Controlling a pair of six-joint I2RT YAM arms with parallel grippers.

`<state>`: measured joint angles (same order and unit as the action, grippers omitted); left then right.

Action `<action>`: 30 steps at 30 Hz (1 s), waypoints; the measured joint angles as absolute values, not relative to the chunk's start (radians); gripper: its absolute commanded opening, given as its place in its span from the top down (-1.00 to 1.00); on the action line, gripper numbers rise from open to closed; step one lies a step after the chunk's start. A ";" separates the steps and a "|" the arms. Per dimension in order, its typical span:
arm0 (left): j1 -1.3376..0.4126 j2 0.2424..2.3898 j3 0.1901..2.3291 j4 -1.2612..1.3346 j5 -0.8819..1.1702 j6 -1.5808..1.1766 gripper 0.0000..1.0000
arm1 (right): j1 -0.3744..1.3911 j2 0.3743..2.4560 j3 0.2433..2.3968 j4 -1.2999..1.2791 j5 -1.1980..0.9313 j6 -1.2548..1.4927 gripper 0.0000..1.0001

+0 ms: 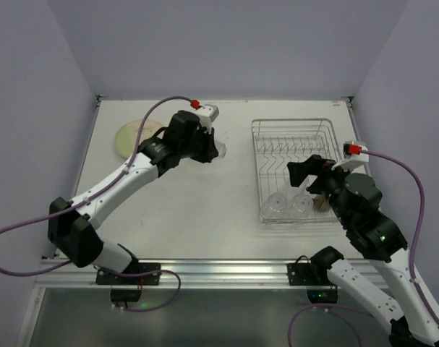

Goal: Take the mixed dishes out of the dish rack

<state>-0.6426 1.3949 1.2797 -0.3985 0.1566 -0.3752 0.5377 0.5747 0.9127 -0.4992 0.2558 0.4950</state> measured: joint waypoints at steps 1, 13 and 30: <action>-0.643 1.448 1.316 -0.456 0.115 -0.356 1.00 | 0.538 0.571 0.928 -0.539 0.297 0.495 -0.98; -0.749 1.976 1.747 -0.953 -0.190 -0.223 1.00 | 0.537 0.572 0.961 -0.797 0.435 0.484 -0.98; -0.792 2.097 1.791 -1.030 -0.185 -0.166 0.10 | 0.537 0.609 0.926 -0.814 0.397 0.461 -0.98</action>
